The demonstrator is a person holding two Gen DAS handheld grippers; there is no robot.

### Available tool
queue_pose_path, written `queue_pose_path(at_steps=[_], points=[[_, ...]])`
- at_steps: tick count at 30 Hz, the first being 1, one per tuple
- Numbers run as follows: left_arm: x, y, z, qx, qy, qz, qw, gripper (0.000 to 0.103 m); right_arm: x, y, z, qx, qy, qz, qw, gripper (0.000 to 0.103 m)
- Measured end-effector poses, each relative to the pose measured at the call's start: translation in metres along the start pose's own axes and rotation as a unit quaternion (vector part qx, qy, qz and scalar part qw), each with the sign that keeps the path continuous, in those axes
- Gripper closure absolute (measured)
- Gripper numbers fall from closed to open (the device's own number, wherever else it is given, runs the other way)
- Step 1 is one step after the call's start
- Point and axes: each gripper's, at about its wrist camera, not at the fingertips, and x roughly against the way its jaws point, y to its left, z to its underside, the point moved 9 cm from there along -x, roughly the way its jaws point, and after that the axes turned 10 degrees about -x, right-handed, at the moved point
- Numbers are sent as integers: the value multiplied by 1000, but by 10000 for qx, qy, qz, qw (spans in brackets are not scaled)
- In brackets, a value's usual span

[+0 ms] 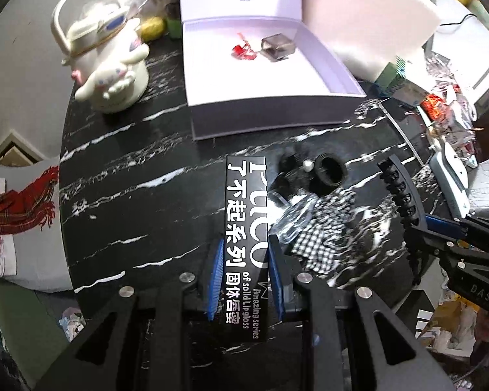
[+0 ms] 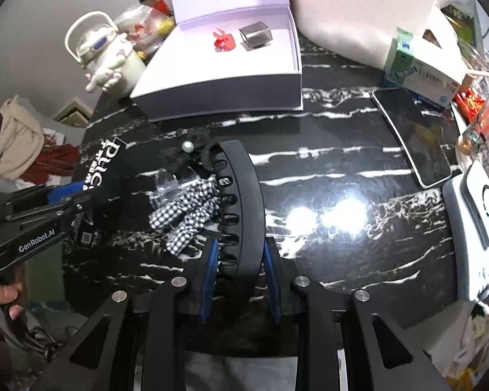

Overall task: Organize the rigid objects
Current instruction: 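Lift the black card with the left gripper while the right gripper carries the comb toward the box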

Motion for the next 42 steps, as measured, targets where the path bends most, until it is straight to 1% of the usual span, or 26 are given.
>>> queue_pose_path(at_steps=[7, 12, 16, 21, 32, 42], points=[[17, -10, -19, -68, -148, 69, 9998, 78, 16, 10, -12, 86, -80, -96, 9999, 76], [25, -17, -35, -205, -275, 76, 9994, 78, 27, 16, -23, 192, -197, -172, 9995, 76], [29, -19, -49, -285, -356, 78, 9989, 78, 32, 21, -35, 199, -207, -386, 9988, 75], [30, -20, -63, -315, -405, 70, 9987, 78, 34, 22, -49, 245, -242, -465, 9983, 75], [18, -10, -89, -180, -380, 27, 9991, 78, 24, 23, -85, 394, -199, -581, 9973, 75], [-6, 1, -109, -16, -169, 66, 9998, 78, 2, 19, -115, 445, 15, -632, 9970, 75]])
